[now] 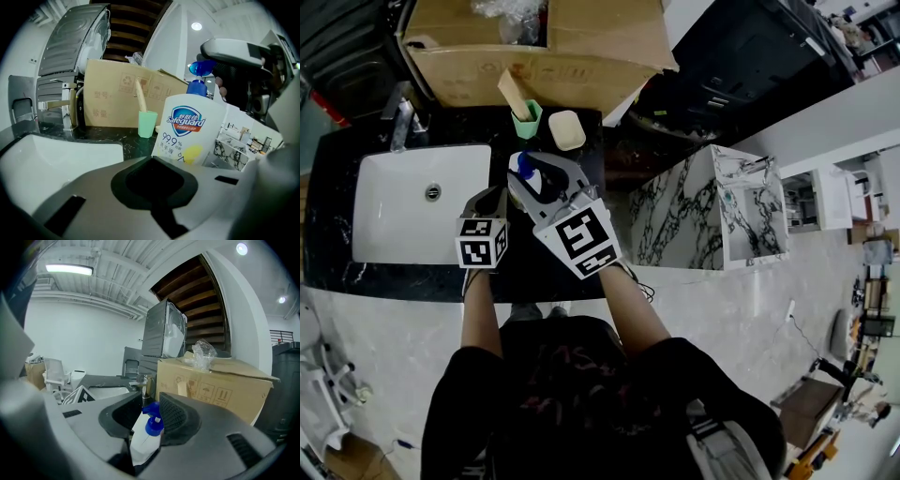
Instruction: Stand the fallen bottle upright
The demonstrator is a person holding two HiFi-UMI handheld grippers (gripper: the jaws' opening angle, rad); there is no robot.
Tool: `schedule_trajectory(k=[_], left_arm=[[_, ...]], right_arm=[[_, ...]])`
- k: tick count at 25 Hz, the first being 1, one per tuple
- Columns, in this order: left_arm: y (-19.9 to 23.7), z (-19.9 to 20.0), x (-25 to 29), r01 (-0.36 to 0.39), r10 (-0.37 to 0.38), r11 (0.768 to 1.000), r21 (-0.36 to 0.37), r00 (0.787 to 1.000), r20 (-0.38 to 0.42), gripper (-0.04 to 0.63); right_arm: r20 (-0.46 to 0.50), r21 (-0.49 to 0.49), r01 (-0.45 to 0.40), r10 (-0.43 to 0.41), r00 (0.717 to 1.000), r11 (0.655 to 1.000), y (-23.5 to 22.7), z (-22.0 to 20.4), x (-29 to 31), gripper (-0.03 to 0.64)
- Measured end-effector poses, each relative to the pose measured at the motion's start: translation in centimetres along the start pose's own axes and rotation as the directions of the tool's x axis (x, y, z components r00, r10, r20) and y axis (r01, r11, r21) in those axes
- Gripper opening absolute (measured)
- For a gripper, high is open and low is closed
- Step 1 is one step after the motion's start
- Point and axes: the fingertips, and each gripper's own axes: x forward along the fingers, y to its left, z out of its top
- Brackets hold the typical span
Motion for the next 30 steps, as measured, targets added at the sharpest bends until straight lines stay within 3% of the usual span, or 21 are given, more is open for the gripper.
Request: schedule_trajectory(k=[12, 26, 30], left_arm=[[0.5, 1.0, -1.5, -0.008, 0.008, 1.000, 0.002, 0.999, 0.032, 0.017], [0.0, 4.5, -4.8, -0.070, 0.064, 0.996, 0.049, 0.992, 0.110, 0.017], [-0.5, 6.1, -6.2, -0.091, 0.080, 0.993, 0.069, 0.986, 0.146, 0.017]], right_arm=[[0.039, 0.036, 0.040, -0.042, 0.998, 0.999, -0.5, 1.0, -0.8, 0.124], [0.031, 0.075, 0.229, -0.231, 0.972, 0.971, -5.7, -0.9, -6.0, 0.018], [0.031, 0.094, 0.265, -0.269, 0.963, 0.960, -7.0, -1.5, -7.6, 0.015]])
